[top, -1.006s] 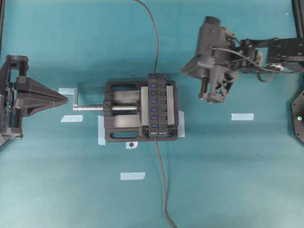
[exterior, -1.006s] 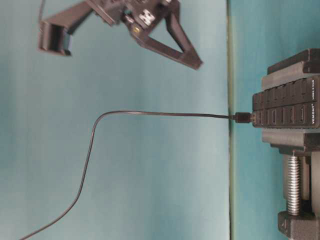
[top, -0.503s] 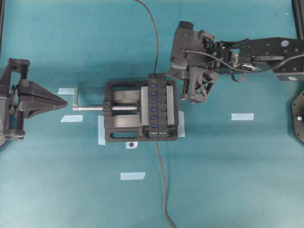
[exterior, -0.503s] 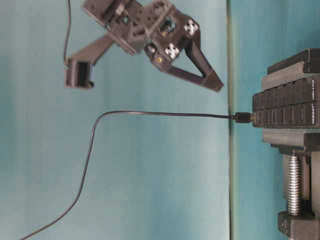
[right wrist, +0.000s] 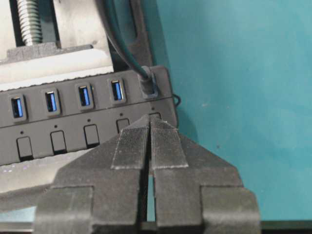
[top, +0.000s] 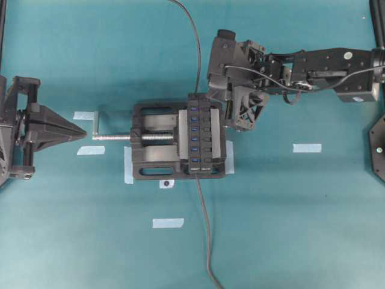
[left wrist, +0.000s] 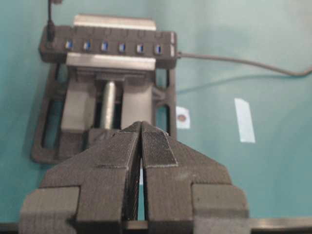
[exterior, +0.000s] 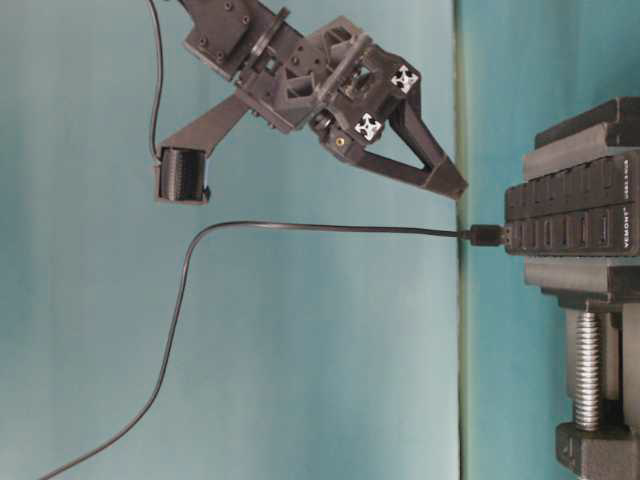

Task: Insert the USB into the center port of the fixed hub
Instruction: 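Lower the right gripper and close it on the black USB plug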

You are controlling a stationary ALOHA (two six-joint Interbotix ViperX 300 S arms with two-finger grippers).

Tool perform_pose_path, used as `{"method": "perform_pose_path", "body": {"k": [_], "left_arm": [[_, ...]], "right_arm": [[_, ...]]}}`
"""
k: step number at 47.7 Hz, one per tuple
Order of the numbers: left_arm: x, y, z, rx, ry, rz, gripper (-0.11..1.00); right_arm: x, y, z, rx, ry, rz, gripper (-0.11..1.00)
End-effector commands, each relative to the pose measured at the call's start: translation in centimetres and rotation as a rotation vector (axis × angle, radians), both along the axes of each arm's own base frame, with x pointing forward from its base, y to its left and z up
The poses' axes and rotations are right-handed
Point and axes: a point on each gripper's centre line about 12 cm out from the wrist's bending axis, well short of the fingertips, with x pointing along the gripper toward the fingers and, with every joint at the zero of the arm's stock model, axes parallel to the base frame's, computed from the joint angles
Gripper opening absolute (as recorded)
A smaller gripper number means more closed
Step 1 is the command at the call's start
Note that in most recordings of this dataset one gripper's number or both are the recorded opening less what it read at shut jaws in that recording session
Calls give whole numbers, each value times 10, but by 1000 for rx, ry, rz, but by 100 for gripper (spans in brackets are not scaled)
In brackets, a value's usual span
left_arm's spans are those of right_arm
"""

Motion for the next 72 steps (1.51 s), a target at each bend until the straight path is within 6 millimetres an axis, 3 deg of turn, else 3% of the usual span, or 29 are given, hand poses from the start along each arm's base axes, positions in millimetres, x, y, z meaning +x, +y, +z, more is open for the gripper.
{"method": "perform_pose_path", "body": {"k": [1, 17, 26, 31, 39, 43, 51, 72], "left_arm": [[3, 0, 6, 0, -15, 0, 0], [3, 0, 7, 0, -18, 0, 0], [3, 0, 7, 0, -17, 0, 0], [3, 0, 7, 0, -17, 0, 0], [3, 0, 7, 0, -17, 0, 0], [3, 0, 7, 0, -18, 0, 0], [3, 0, 10, 0, -26, 0, 0], [3, 0, 10, 0, -26, 0, 0]], "right_arm": [[5, -1, 12, -16, -34, 11, 0], [6, -1, 13, -24, -35, 14, 1], [6, -1, 13, -20, -25, 14, 11], [7, -1, 13, -20, -33, 12, 30], [13, 0, 11, -24, -68, 15, 77], [16, -1, 11, -30, -91, 18, 94], [20, -1, 13, -33, -115, 17, 87], [22, -2, 10, -30, -109, 16, 88]]}}
